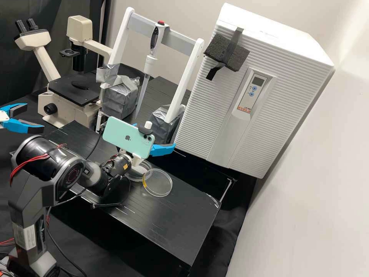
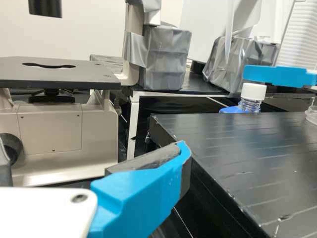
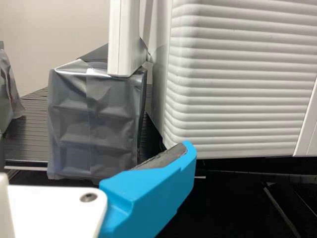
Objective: Open the bottle
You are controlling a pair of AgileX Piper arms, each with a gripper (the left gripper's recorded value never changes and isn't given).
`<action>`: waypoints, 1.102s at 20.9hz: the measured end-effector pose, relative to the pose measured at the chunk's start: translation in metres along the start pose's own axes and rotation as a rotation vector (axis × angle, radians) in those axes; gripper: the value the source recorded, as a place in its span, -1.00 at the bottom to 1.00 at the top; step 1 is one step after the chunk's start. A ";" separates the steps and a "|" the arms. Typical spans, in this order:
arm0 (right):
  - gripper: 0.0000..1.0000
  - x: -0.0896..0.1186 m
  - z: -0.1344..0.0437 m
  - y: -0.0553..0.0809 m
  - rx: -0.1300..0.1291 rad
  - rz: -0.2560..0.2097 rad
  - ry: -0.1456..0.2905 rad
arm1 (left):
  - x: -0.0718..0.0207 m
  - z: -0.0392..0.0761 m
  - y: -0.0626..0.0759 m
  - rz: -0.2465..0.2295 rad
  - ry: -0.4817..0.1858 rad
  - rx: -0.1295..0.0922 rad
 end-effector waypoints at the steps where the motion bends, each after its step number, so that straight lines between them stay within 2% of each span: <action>1: 1.00 0.000 0.000 0.000 0.000 0.000 0.000 | 0.0000 0.000 0.000 0.000 0.000 0.000; 9: 1.00 -0.001 0.000 0.000 0.000 0.000 0.000 | 0.0000 0.000 0.000 0.000 0.000 0.000; 12: 1.00 -0.015 -0.005 0.005 0.007 0.013 0.013 | 0.0000 0.000 0.000 0.000 0.000 0.000; 14: 1.00 -0.027 -0.012 0.009 0.015 0.033 0.049 | 0.0000 0.000 0.000 0.000 0.000 0.000; 16: 1.00 -0.037 -0.022 0.009 0.015 0.048 0.104 | 0.0000 0.000 0.000 0.000 0.000 0.000; 19: 1.00 -0.044 -0.031 0.001 0.009 0.019 0.160 | 0.0000 0.000 0.000 0.000 0.000 0.000; 21: 1.00 -0.047 -0.036 -0.006 0.012 -0.007 0.182 | 0.0000 0.000 0.000 0.000 0.000 0.000; 23: 1.00 -0.047 -0.040 -0.012 0.000 -0.027 0.200 | 0.0000 0.000 0.000 0.000 0.000 0.000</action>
